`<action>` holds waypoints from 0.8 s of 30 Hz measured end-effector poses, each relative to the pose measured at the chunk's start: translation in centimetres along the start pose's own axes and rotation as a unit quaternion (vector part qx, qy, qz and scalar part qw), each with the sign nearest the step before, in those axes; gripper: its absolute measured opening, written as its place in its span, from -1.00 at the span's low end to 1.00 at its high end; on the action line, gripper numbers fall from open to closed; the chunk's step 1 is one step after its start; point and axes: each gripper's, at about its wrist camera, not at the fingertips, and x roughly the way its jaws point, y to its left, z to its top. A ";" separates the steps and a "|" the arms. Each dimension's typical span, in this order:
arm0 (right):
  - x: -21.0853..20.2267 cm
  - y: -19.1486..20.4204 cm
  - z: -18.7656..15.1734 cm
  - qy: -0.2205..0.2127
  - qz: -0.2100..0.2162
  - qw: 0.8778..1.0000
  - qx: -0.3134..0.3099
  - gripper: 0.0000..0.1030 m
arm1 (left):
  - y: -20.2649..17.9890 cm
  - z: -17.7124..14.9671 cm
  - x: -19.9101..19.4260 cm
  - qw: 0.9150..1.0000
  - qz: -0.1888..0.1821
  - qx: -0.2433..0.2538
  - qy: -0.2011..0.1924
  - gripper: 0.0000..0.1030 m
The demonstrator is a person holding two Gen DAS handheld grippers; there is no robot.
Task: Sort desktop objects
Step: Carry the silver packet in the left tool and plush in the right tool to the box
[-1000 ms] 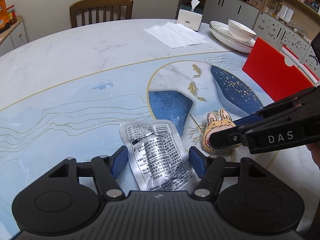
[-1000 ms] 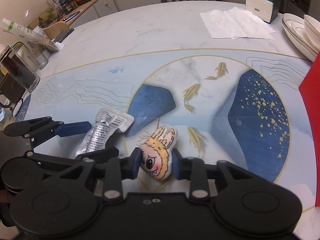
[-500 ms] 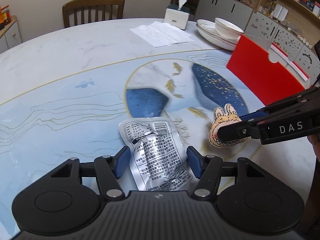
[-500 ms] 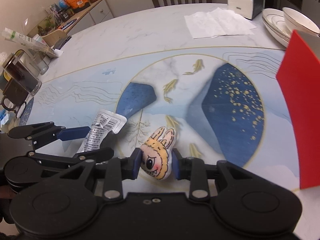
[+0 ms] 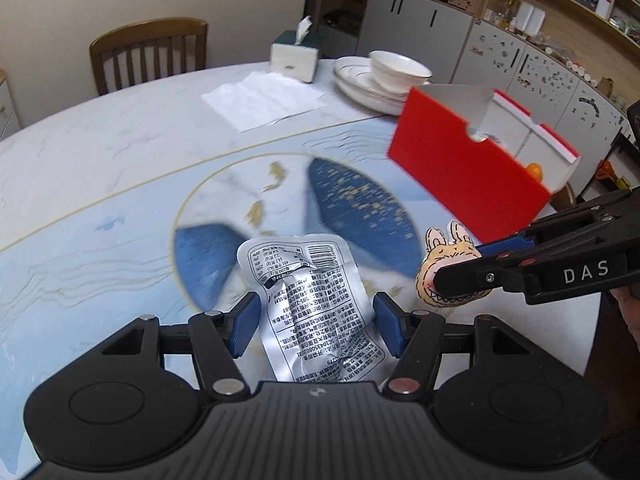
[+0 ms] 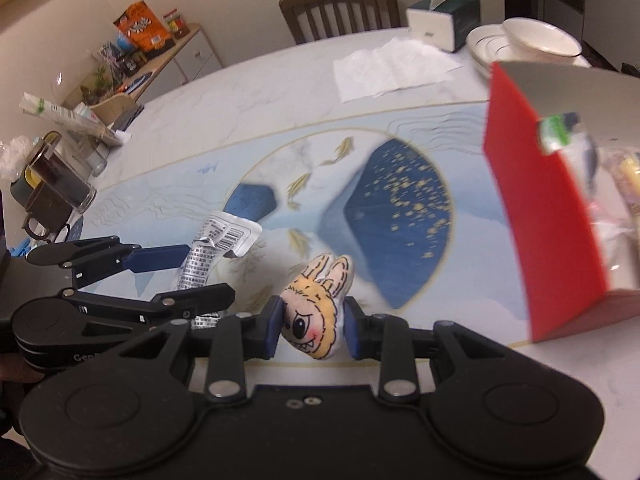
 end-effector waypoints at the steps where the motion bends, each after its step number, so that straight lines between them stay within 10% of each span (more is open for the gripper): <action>1: -0.6 -0.5 0.0 -0.003 -0.003 1.000 0.000 -0.41 | -0.6 0.3 0.0 1.000 -0.001 0.003 -0.001 0.18; 24: -10.3 -13.5 1.9 -0.084 -0.018 0.996 0.024 -0.40 | -14.8 8.6 2.8 0.996 -0.036 0.077 -0.040 0.18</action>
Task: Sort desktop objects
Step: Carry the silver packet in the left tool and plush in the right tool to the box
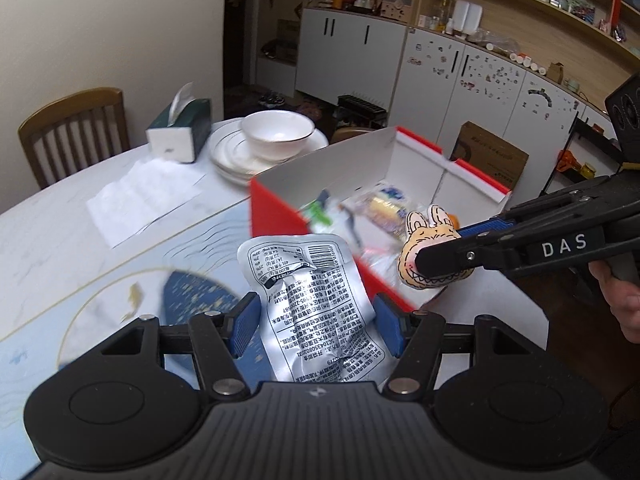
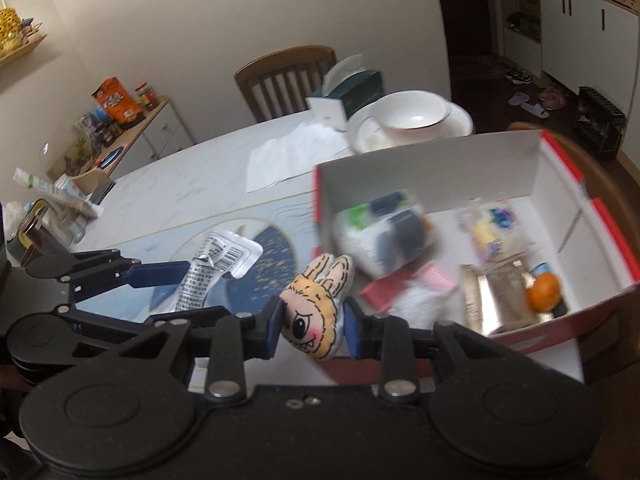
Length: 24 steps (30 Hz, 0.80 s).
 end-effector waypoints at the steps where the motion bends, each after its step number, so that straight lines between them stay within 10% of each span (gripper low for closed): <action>1: -0.1 -0.7 0.1 -0.001 -0.001 1.000 0.002 -0.40 | -0.5 0.4 0.3 1.000 0.000 0.003 0.000 0.18; 24: -0.2 -13.2 2.4 -0.008 -0.057 0.998 0.022 -0.40 | -8.3 7.9 10.4 0.997 -0.011 0.079 0.021 0.18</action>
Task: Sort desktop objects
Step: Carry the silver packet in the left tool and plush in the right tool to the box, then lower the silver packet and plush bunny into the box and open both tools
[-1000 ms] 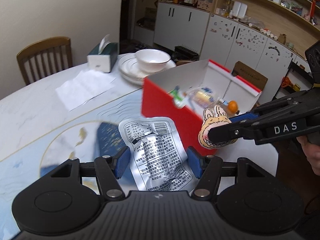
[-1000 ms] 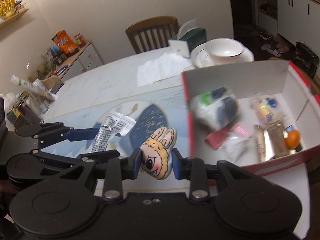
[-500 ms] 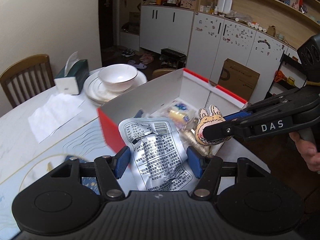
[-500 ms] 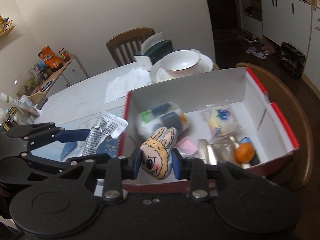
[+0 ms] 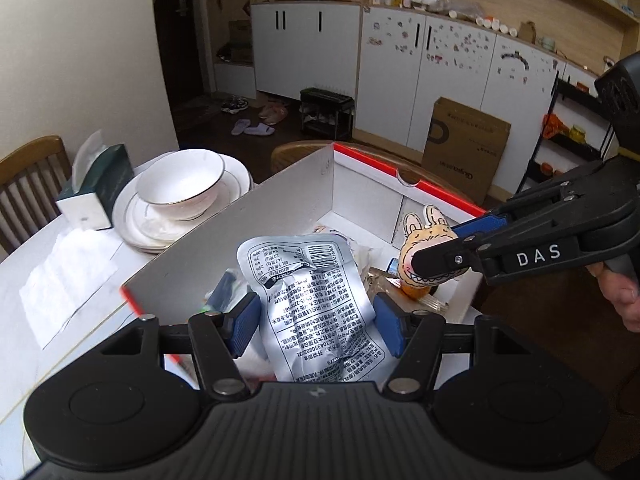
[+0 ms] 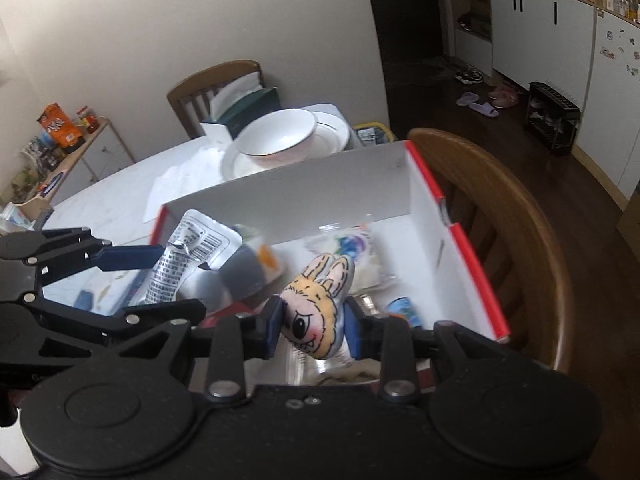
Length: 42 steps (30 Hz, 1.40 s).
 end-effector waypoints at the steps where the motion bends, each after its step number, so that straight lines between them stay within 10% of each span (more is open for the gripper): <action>1: 0.3 -0.3 0.1 0.002 -0.003 1.000 0.000 -0.40 | -0.1 0.3 0.6 1.000 -0.003 0.004 0.005 0.18; 42: 6.4 -1.8 0.1 0.075 -0.009 0.997 -0.022 -0.34 | 1.4 0.8 10.8 0.991 -0.042 0.001 0.126 0.27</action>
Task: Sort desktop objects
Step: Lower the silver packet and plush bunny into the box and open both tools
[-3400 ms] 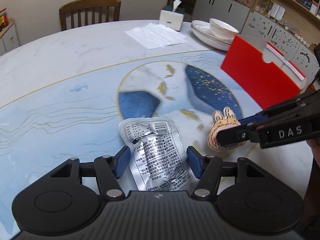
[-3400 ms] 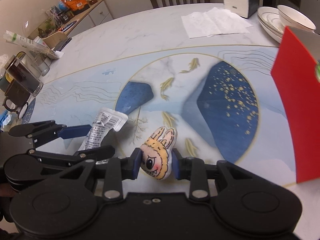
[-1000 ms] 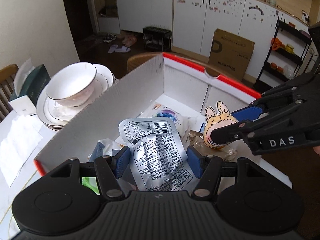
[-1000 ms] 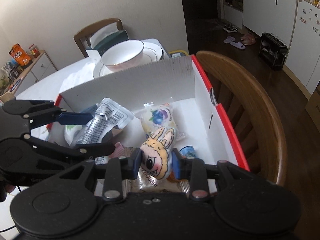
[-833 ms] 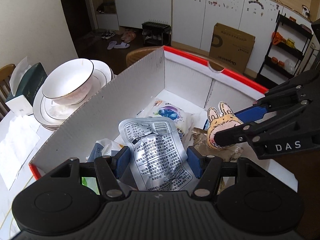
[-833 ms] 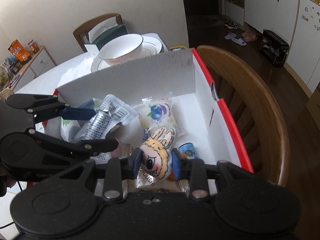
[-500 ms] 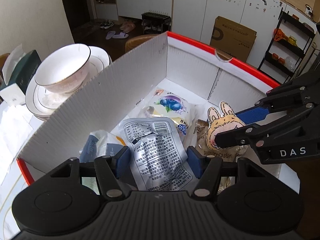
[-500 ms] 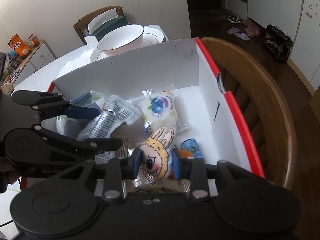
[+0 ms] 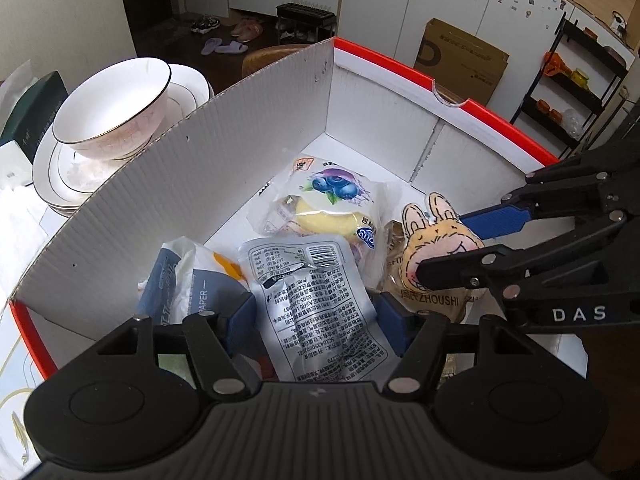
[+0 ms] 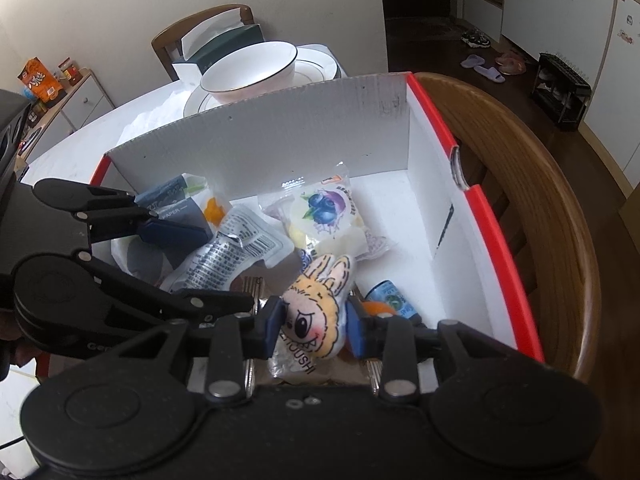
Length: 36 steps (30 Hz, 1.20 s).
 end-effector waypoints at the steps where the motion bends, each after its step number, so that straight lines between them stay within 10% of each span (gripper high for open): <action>1: 0.0 0.0 0.0 0.000 0.000 1.000 0.001 -0.34 | 0.0 -0.1 -0.1 1.000 -0.001 0.000 -0.002 0.27; 18: -1.7 0.3 -0.7 -0.012 -0.002 1.000 -0.009 0.24 | 0.2 -2.0 -4.3 0.997 0.001 -0.031 -0.070 0.34; 36: -6.8 3.2 -2.8 -0.088 -0.012 0.995 -0.034 0.37 | -0.7 -5.6 -10.6 0.986 0.039 -0.054 -0.154 0.34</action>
